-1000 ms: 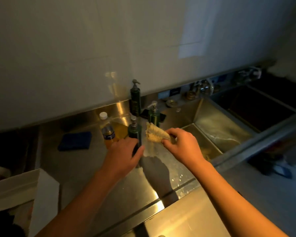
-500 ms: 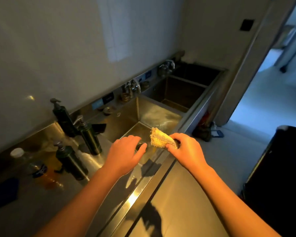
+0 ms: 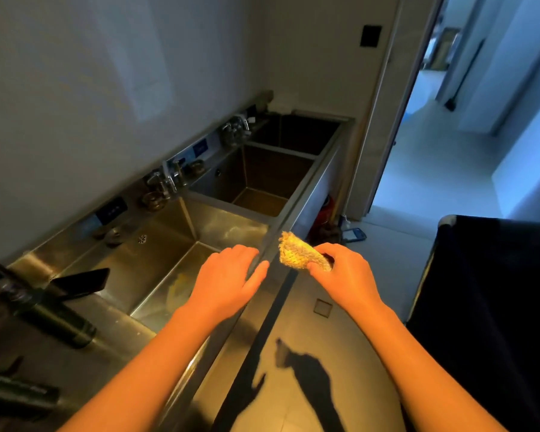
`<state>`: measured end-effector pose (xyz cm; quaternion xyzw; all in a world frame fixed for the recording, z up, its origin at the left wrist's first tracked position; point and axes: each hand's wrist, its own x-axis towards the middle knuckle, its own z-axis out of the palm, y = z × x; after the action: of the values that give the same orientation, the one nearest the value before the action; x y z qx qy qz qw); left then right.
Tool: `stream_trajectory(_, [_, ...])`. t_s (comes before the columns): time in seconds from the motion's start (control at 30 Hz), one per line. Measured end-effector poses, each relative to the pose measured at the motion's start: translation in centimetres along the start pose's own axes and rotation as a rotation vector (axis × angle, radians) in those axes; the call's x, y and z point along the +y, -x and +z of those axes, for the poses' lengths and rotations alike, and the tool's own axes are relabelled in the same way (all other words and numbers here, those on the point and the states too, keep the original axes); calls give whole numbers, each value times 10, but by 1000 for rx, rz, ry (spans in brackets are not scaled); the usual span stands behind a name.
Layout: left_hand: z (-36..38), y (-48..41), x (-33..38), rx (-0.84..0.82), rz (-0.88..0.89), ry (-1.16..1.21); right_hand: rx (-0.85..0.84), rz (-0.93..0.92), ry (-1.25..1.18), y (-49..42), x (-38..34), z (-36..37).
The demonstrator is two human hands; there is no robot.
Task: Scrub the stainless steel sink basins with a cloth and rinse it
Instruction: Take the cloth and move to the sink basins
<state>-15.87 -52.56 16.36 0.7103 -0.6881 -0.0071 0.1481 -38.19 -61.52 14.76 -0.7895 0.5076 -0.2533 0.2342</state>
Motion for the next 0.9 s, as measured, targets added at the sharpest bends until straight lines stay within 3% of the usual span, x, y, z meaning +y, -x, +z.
stream_trajectory(0.37, [87, -229, 49, -75, 284, 142, 165, 283, 55, -120, 117, -60])
stream_trajectory(0.63, [133, -378, 123, -131, 494, 188, 344, 439, 49, -199, 198, -108])
stream_trajectory(0.8, [172, -467, 159, -130, 502, 179, 405, 453, 14, -265, 276, -127])
stream_trajectory(0.9, [188, -519, 176, -158, 435, 134, 346, 422, 51, -316, 315, -144])
